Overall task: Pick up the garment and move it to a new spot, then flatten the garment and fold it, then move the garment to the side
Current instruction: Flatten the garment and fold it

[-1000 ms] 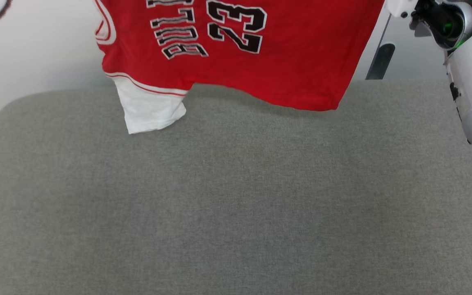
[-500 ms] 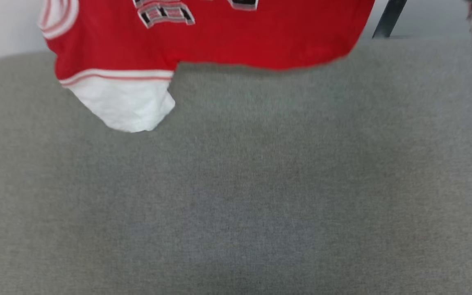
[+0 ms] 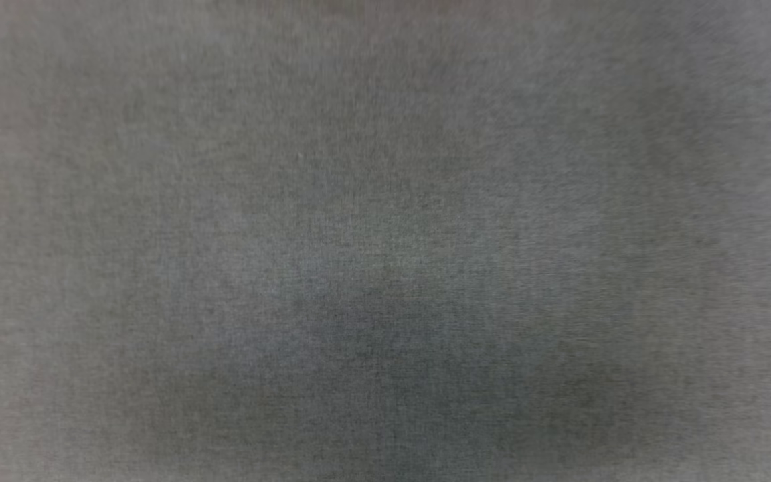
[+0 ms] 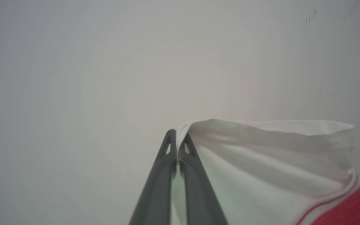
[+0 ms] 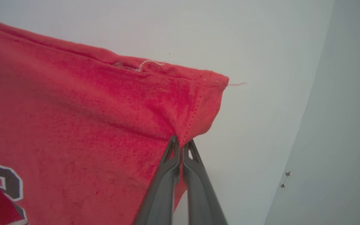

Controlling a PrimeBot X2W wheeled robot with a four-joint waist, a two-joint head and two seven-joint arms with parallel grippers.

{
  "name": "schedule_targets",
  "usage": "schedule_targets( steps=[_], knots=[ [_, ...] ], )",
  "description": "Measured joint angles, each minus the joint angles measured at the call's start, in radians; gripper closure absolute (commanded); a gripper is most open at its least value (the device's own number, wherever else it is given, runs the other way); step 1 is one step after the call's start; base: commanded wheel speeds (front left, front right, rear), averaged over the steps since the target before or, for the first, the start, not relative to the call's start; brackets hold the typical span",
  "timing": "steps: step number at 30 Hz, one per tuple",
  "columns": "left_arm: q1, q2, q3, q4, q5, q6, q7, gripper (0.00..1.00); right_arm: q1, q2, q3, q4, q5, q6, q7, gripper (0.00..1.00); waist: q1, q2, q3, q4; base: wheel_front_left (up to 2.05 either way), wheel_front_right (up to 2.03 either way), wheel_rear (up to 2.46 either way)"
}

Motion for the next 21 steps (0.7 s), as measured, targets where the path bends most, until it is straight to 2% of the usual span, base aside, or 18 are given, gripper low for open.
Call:
schedule_targets(
  steps=[7, 11, 21],
  knots=[
    [-0.022, -0.029, 0.002, 0.019, 0.002, -0.015, -0.019, 1.0, -0.013, 0.005, -0.021, 0.047, -0.075, 0.0, -0.022, 1.0, 0.0, 0.0, 0.106, 0.029, 0.0, 0.0, 0.0],
    [0.034, -0.035, 0.014, 0.023, -0.001, -0.019, -0.022, 1.0, -0.006, 0.002, -0.03, 0.063, -0.111, 0.0, -0.02, 1.0, 0.0, 0.0, 0.129, 0.061, 0.0, 0.0, 0.0],
    [0.296, -0.066, 0.015, 0.053, -0.062, -0.048, -0.024, 1.0, 0.111, 0.019, -0.033, 0.075, -0.093, 0.0, 0.07, 1.0, 0.0, 0.0, 0.062, 0.107, 0.0, 0.0, 0.0]
  ],
)
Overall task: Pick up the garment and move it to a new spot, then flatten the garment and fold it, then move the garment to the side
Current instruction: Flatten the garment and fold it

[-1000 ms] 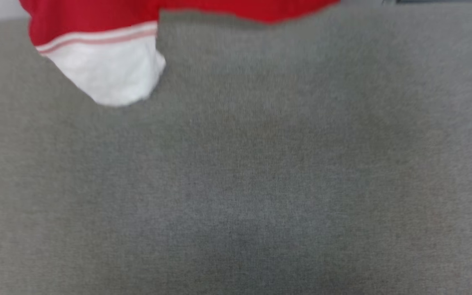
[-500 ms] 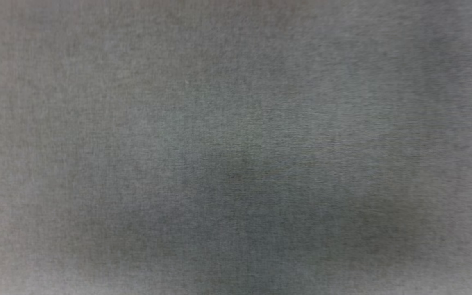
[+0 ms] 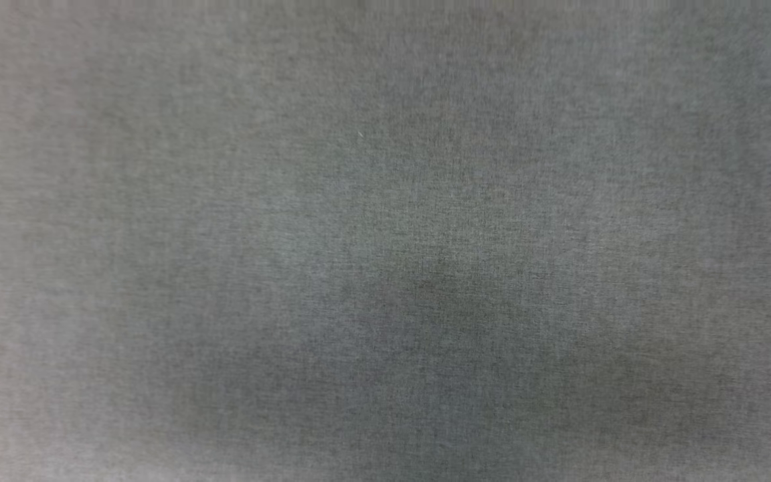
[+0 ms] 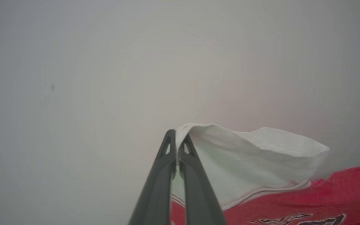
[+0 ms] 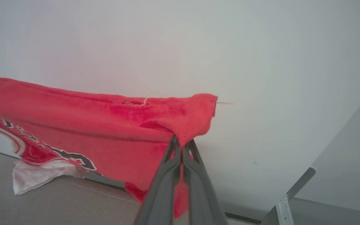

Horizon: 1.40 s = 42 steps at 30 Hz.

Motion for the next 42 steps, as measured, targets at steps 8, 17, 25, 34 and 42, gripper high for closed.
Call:
schedule_targets(
  steps=[8, 17, 25, 34, 42],
  knots=[
    [0.252, -0.012, -0.099, -0.095, -0.097, -0.001, 0.126, 1.0, 0.183, -0.001, 0.087, -0.018, 0.095, 0.0, 0.08, 1.0, 0.0, 0.0, -0.134, 0.011, 0.0, 0.0, 0.0],
    [0.496, 0.037, -0.246, -0.27, -0.203, -0.003, 0.228, 1.0, 0.46, -0.101, 0.268, -0.227, 0.319, 0.0, 0.18, 1.0, 0.0, 0.0, -0.299, 0.039, 0.0, 0.0, 0.0],
    [0.697, 0.086, -0.347, -0.404, -0.276, -0.003, 0.335, 1.0, 0.712, -0.302, 0.497, -0.547, 0.54, 0.0, 0.249, 1.0, 0.0, 0.0, -0.421, 0.074, 0.0, 0.0, 0.0],
    [0.894, 0.172, -0.396, -0.594, -0.338, 0.038, 0.456, 1.0, 0.903, -0.524, 0.71, -0.85, 0.709, 0.0, 0.238, 1.0, 0.0, 0.0, -0.5, 0.099, 0.0, 0.0, 0.0],
    [1.058, 0.289, -0.424, -0.883, -0.403, 0.182, 0.592, 1.0, 1.001, -0.666, 0.828, -0.974, 0.783, 0.0, 0.198, 1.0, 0.0, 0.0, -0.515, 0.095, 0.0, 0.0, 0.0]
  ],
)
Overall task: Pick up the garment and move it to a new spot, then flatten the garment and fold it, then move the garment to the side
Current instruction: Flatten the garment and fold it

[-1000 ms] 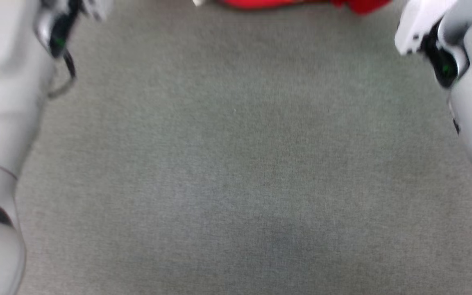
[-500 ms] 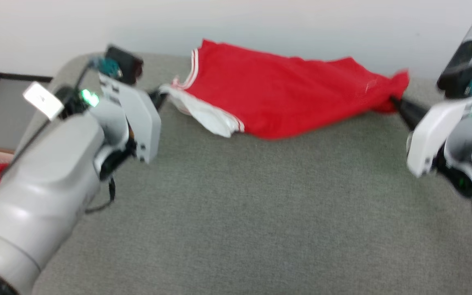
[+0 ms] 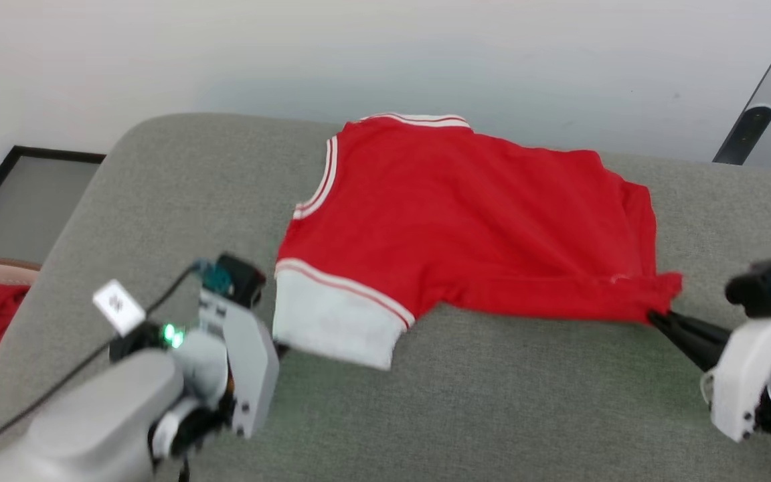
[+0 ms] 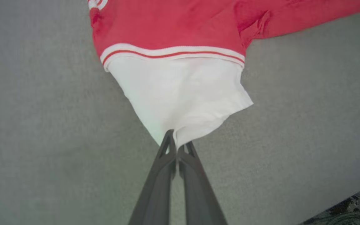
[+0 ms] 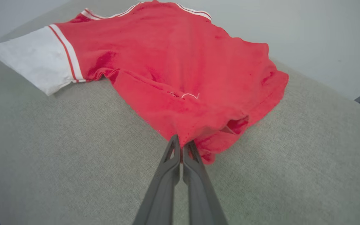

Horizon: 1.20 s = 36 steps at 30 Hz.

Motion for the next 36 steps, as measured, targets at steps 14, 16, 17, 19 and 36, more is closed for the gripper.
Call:
schedule_targets(
  steps=[14, 16, 17, 19, 36],
  knots=[
    [0.297, 0.248, 0.006, -0.568, -0.168, 0.39, 0.11, 1.0, 0.151, -0.178, 0.111, -0.121, 0.125, 0.0, -0.144, 1.0, 0.0, 0.0, 0.021, -0.012, 0.0, 0.0, 0.0],
    [0.323, 0.271, 0.007, -0.627, -0.183, 0.438, 0.117, 1.0, 0.17, -0.2, 0.121, -0.137, 0.156, 0.0, -0.159, 1.0, 0.0, 0.0, 0.027, -0.012, 0.0, 0.0, 0.0],
    [0.333, 0.282, 0.007, -0.658, -0.186, 0.458, 0.119, 1.0, 0.179, -0.211, 0.126, -0.147, 0.169, 0.0, -0.163, 1.0, 0.0, 0.0, 0.03, -0.011, 0.0, 0.0, 0.0],
    [0.337, 0.305, 0.017, -0.708, -0.184, 0.495, 0.114, 1.0, 0.192, -0.231, 0.128, -0.173, 0.189, 0.0, -0.168, 1.0, 0.0, 0.0001, 0.035, -0.01, 0.0, 0.0, 0.0],
    [-0.031, 0.381, 0.097, -0.623, 0.08, 0.361, 0.165, 1.0, 0.019, -0.151, -0.017, -0.03, 0.122, 0.0, -0.029, 1.0, 0.0, 0.0, 0.105, -0.059, 0.0, 0.0, 0.0]
  ],
)
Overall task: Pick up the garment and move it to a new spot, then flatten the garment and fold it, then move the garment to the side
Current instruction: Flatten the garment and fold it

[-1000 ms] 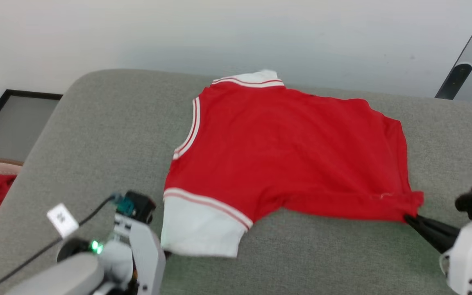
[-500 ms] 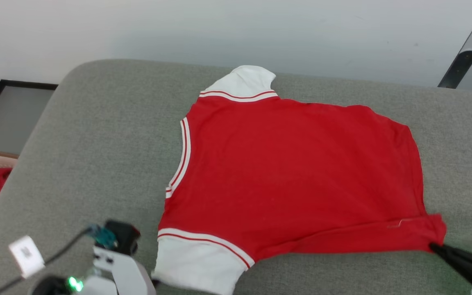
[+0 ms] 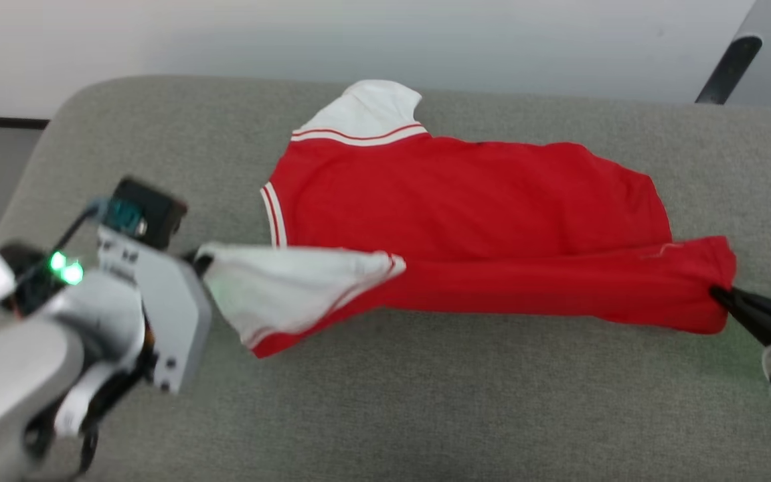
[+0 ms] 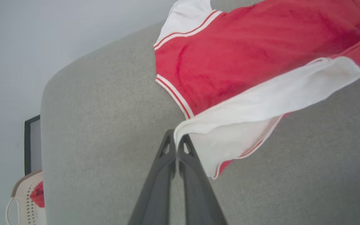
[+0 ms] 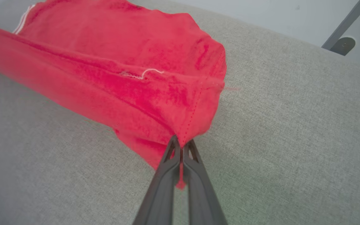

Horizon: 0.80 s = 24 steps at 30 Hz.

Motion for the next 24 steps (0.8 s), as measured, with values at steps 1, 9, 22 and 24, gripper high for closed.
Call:
schedule_targets(
  steps=[1, 9, 22, 24],
  knots=[
    [-0.026, -0.02, 0.0, 0.033, 0.013, -0.026, 0.0, 1.0, -0.014, 0.016, -0.007, 0.016, -0.013, 0.0, 0.019, 1.0, 0.0, 0.0, 0.006, -0.003, 0.0, 0.0, 0.0],
    [-0.19, -0.172, -0.034, 0.356, 0.077, -0.247, 0.001, 1.0, -0.103, 0.134, -0.049, 0.102, -0.092, 0.0, 0.134, 1.0, 0.0, 0.0, 0.067, -0.031, 0.0, 0.0, 0.0],
    [-0.238, -0.335, -0.078, 0.677, 0.006, -0.4, 0.078, 1.0, -0.129, 0.196, -0.07, 0.103, -0.095, 0.0, 0.245, 1.0, 0.0, 0.0, 0.145, -0.07, 0.0, 0.0, 0.0],
    [-0.238, -0.346, -0.077, 0.698, -0.012, -0.407, 0.086, 1.0, -0.13, 0.196, -0.078, 0.101, -0.09, 0.0, 0.256, 1.0, 0.0, 0.0, 0.148, -0.071, 0.0, 0.0, 0.0]
  ],
)
